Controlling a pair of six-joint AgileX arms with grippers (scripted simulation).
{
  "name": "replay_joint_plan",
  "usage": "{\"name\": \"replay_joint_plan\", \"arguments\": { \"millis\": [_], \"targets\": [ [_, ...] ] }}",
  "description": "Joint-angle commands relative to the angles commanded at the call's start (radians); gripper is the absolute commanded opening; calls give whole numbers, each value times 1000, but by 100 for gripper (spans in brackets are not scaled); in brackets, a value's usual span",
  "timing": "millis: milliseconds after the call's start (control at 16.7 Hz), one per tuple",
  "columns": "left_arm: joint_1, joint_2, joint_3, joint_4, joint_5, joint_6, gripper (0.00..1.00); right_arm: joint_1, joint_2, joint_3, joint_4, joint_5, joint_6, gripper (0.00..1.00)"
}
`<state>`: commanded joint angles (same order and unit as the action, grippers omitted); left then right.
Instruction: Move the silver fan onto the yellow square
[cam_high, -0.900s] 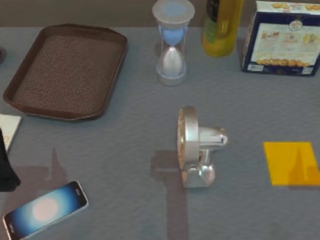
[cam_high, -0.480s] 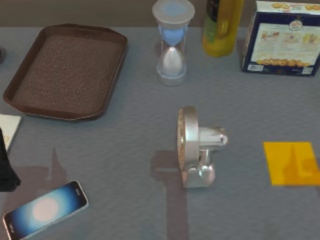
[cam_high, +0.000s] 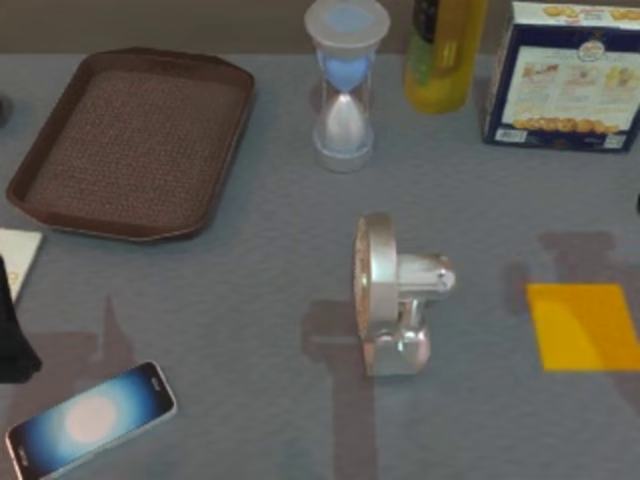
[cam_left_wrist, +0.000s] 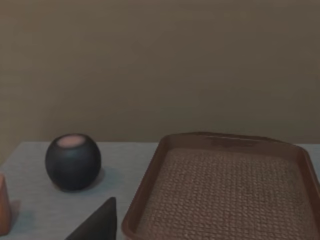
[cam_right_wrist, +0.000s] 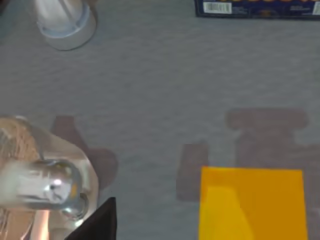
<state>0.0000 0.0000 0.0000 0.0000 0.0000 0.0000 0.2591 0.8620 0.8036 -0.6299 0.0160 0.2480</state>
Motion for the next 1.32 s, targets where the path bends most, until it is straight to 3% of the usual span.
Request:
{"name": "replay_joint_plan", "arguments": {
  "millis": [420, 780, 1020, 1320],
  "targets": [
    [0, 0, 0, 0, 0, 0, 100, 221, 749, 721, -491, 0, 223, 100],
    [0, 0, 0, 0, 0, 0, 100, 370, 1234, 1218, -787, -8, 361, 100],
    [0, 0, 0, 0, 0, 0, 100, 423, 1378, 1387, -883, -12, 405, 100],
    [0, 0, 0, 0, 0, 0, 100, 431, 1396, 1409, -896, -13, 411, 100]
  ]
}}
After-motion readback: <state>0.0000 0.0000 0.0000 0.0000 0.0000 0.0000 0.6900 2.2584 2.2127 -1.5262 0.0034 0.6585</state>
